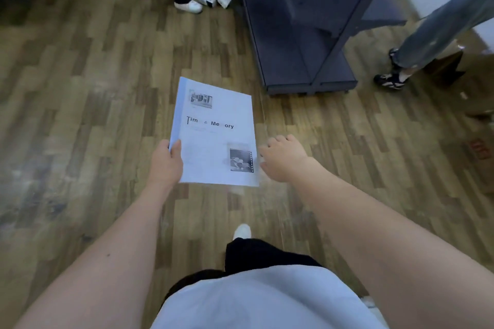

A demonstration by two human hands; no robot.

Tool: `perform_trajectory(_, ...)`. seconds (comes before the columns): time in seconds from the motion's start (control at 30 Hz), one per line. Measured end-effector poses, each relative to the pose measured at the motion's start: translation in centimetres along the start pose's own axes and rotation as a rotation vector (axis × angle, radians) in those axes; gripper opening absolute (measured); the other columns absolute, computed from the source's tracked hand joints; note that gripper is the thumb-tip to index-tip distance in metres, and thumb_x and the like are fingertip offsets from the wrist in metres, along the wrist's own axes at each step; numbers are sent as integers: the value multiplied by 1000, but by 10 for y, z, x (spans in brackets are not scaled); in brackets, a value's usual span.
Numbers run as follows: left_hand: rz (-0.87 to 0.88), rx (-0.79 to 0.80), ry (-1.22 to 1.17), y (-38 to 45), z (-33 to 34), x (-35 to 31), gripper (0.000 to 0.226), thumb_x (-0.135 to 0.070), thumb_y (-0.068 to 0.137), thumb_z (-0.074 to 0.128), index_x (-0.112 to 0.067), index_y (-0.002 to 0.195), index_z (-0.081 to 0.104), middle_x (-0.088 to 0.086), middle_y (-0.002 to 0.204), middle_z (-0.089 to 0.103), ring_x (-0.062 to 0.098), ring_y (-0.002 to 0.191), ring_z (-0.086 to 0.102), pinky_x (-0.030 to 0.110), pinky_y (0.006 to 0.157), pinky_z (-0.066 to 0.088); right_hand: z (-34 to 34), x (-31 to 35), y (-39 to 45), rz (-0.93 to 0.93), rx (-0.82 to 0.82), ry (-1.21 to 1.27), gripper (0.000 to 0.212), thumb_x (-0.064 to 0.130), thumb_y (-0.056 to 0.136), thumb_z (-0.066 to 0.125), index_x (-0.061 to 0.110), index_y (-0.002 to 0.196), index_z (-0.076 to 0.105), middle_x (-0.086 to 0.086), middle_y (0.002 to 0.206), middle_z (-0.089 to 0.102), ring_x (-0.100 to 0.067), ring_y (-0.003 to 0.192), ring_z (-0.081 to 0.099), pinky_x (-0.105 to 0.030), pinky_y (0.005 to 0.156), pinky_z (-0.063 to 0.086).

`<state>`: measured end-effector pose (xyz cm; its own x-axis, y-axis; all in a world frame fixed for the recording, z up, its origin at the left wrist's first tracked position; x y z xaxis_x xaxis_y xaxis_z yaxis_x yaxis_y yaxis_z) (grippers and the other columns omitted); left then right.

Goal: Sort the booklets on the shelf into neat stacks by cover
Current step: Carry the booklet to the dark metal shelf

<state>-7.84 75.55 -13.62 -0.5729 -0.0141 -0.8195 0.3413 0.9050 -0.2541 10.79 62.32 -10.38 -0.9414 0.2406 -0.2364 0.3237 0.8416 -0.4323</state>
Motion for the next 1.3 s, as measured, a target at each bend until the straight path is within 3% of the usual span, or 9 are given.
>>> perform_trajectory(0.13, -4, -49, 34, 43, 13, -32, 24, -23, 100, 35, -4, 89, 43, -2, 67, 39, 18, 61, 37, 13, 44, 27, -22, -44, 46, 21, 22, 12, 34, 25, 95, 36, 15, 126, 46, -10, 130, 46, -29, 119, 42, -38, 95, 30)
perform_trajectory(0.23, -17, -83, 36, 76, 14, -46, 26, -24, 100, 35, -4, 86, 41, -2, 66, 38, 21, 66, 36, 21, 49, 27, -31, -65, 76, 34, 47, 40, 36, 27, 97, 32, 15, 128, 45, -11, 129, 46, -29, 117, 42, -38, 94, 30)
perform_trajectory(0.37, -33, -109, 43, 117, 17, -63, 28, -25, 100, 34, -7, 79, 40, -3, 67, 36, 10, 56, 33, 15, 43, 26, -37, -77, 115, 36, 92, 83, 46, 39, 100, 21, 15, 132, 44, -12, 133, 45, -30, 121, 41, -40, 98, 29)
perform_trajectory(0.57, -36, -76, 84, 199, 19, -84, 28, -28, 100, 34, -4, 91, 45, -2, 70, 40, 16, 62, 36, 24, 50, 27, -62, -87, 188, 8, 107, 93, 48, 40, 100, 16, 16, 133, 42, -11, 134, 45, -29, 121, 41, -40, 99, 28)
perform_trajectory(0.97, 66, 43, 88, 411, -20, -152, 25, -27, 99, 38, -5, 94, 48, 6, 81, 50, 23, 74, 46, 23, 53, 33, -158, -122, 363, 195, 102, 180, 42, 40, 98, 31, 15, 129, 43, -11, 131, 45, -30, 120, 41, -41, 99, 30)
perform_trajectory(1.3, 24, 116, 119, 523, 5, -160, 26, -29, 98, 38, -5, 94, 48, -1, 72, 44, 22, 75, 44, 23, 53, 32, -169, -153, 450, 239, 239, 172, 37, 28, 96, 37, 14, 130, 43, -13, 132, 43, -32, 123, 38, -43, 102, 27)
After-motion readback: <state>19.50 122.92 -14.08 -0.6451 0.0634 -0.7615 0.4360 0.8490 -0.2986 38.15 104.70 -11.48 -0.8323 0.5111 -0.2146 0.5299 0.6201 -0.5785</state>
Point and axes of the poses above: each hand's wrist, its own y-axis towards the middle knuckle, its own z-axis out of the palm, x = y × z, the point moved 1 cm from there along y, towards the middle knuckle
